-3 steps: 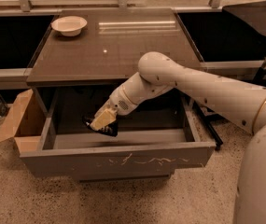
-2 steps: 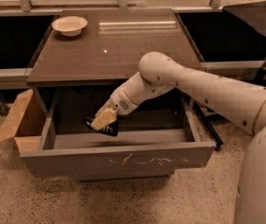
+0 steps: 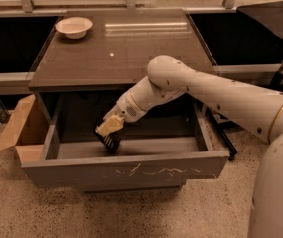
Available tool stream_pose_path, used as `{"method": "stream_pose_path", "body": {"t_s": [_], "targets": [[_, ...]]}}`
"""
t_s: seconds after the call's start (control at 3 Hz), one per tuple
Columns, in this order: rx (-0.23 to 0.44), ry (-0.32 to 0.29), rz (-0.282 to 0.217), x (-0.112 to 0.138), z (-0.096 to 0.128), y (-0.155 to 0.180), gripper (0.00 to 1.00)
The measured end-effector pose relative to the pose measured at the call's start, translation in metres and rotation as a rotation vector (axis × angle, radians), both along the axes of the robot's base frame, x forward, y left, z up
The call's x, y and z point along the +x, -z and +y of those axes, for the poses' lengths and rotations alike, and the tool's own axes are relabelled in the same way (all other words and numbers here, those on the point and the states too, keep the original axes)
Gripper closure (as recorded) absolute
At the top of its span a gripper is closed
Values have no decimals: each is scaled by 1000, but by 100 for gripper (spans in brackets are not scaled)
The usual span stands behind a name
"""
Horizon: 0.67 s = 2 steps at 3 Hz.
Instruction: Place rxbar chocolate into top drawer
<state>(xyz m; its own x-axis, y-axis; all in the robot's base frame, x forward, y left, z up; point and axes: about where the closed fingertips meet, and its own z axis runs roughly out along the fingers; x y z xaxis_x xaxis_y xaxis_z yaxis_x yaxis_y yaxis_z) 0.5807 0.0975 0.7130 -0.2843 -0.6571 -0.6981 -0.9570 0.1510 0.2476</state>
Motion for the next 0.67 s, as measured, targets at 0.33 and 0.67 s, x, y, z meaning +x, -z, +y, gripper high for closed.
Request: {"method": "stream_pose_path", "body": {"t_s": [0.33, 0.67], "targets": [[18, 17, 0, 0, -9, -1, 0], [61, 77, -16, -2, -38, -9, 0]]}}
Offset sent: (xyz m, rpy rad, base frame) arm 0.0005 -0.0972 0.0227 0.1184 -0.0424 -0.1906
